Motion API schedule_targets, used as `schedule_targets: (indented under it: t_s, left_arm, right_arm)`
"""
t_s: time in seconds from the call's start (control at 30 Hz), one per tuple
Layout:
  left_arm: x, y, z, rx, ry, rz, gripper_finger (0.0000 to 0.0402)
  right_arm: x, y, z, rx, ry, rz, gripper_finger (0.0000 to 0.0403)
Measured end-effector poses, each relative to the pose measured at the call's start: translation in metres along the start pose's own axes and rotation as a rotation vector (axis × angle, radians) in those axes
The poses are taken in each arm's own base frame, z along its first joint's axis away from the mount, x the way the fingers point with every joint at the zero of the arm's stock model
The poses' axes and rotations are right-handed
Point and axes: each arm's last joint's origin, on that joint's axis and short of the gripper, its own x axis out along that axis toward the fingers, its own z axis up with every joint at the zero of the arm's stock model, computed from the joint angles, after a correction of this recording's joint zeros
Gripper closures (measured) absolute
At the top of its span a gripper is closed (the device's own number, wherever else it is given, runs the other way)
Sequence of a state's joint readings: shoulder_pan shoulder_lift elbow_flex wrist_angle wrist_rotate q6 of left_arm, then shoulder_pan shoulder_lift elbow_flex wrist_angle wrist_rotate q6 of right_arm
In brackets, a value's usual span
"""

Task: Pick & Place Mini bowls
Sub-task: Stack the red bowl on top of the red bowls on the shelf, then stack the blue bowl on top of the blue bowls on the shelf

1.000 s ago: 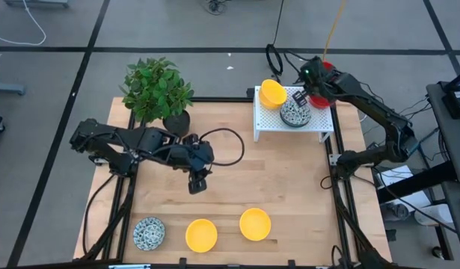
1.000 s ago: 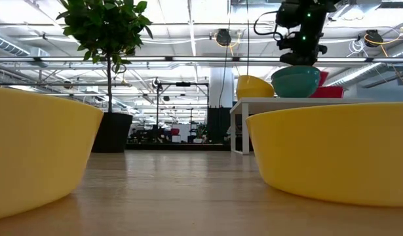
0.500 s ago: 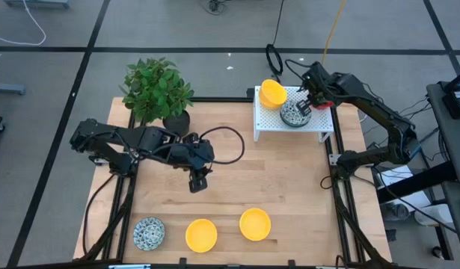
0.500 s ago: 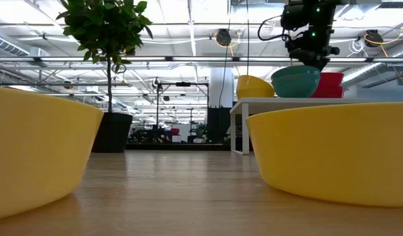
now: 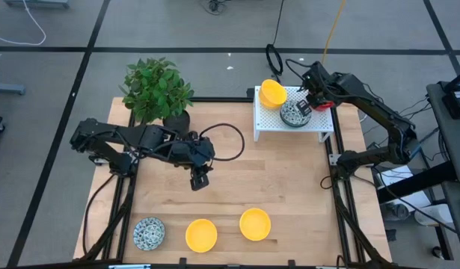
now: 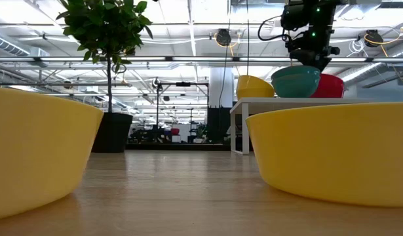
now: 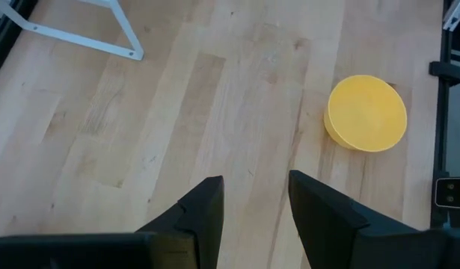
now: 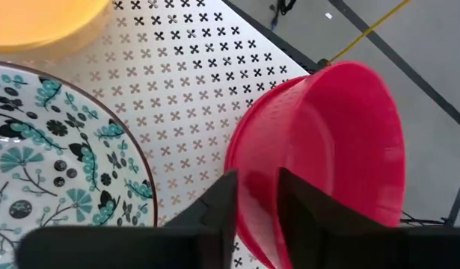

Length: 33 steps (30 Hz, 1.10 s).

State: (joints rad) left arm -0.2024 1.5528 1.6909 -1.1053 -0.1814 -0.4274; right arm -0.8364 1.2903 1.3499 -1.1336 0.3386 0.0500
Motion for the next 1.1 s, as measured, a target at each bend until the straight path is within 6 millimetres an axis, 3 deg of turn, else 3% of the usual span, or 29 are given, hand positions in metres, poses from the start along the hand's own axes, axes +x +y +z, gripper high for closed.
schedule_targets:
  t_s: [0.27,0.43,0.57,0.77,1.1]
  left_arm:
    - [0.000,-0.002,-0.001,-0.076,0.036,-0.069,0.0250]
    - [-0.003,-0.015,-0.008,-0.222,0.149,-0.219,0.0250]
    - [-0.008,-0.033,-0.024,-0.296,0.247,-0.238,0.0250]
    - [0.001,-0.066,-0.065,-0.466,0.403,-0.179,0.0250]
    - [0.044,-0.110,-0.168,-0.924,0.659,-0.007,0.0250]
  right_arm:
    - [-0.015,-0.006,-0.007,0.013,-0.058,-0.024,0.0262]
    - [-0.036,-0.013,-0.019,0.080,-0.137,-0.002,0.0261]
    - [-0.056,-0.013,-0.028,0.135,-0.236,0.099,0.0270]
    - [-0.081,-0.006,-0.035,0.127,-0.388,0.291,0.0274]
    - [-0.091,0.009,-0.037,0.029,-0.430,0.374,0.0275]
